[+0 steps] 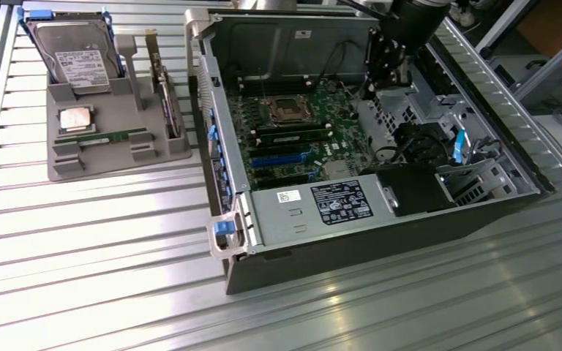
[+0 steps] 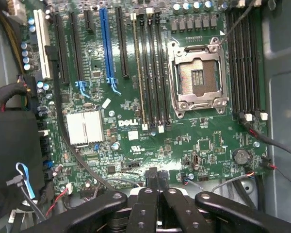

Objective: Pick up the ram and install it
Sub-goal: 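Press down the ram until it locks into place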

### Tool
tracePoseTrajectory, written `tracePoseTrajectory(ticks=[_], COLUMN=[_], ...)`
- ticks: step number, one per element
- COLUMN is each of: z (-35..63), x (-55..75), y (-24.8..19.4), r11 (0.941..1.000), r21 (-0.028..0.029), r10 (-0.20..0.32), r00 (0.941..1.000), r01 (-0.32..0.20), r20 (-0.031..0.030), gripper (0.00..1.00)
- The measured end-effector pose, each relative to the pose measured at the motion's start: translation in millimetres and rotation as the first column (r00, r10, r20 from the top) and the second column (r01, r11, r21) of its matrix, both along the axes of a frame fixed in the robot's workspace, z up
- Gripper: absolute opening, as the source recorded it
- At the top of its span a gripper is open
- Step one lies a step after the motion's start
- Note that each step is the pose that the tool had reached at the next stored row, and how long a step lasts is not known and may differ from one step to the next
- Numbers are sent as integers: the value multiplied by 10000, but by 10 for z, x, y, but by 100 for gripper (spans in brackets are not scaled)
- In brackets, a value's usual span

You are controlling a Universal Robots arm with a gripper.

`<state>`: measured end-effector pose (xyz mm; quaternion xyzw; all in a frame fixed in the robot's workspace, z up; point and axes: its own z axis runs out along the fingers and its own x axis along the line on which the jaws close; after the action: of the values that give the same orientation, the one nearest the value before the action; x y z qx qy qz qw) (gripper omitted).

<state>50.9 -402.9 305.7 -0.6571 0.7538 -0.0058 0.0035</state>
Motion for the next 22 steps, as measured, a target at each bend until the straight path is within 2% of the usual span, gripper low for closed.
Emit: tracePoseTrajectory(ticks=[2, 4, 5, 7, 9, 10, 11, 12, 13, 16, 17, 19, 21, 22], z=[-2, -5, -6, -7, -7, -7, -7, -7, -7, -7, -7, -7, -7, -7], x=[0, 0, 0, 0, 0, 0, 0, 0, 0, 0, 0, 0, 0, 0], y=[0, 0, 0, 0, 0, 0, 0, 0, 0, 0, 0, 0, 0, 0], r11=[9977, 9878, 9843, 9732, 9559, 9496, 9400, 9235, 9140, 8759, 8666, 8411, 8238, 8055], r21=[1, 1, 0, -3, -3, -3, -3, -3, -4, -4, -4, -3, -3, -3], r10=[-672, -1558, -1766, -2300, -2936, -3133, -3411, -3835, -4057, -4825, -4991, -5409, -5668, -5925], r00=[9977, 9878, 9843, 9732, 9559, 9496, 9400, 9235, 9140, 8759, 8666, 8411, 8238, 8055], r01=[672, 1558, 1766, 2300, 2936, 3133, 3411, 3835, 4057, 4825, 4991, 5409, 5668, 5925], r20=[0, 0, 0, 1, 1, 1, 1, 1, 1, 1, 1, 1, 1, 1], gripper=[10, 10, 10, 10, 10, 10, 10, 10, 10, 10, 10, 10, 10, 10])
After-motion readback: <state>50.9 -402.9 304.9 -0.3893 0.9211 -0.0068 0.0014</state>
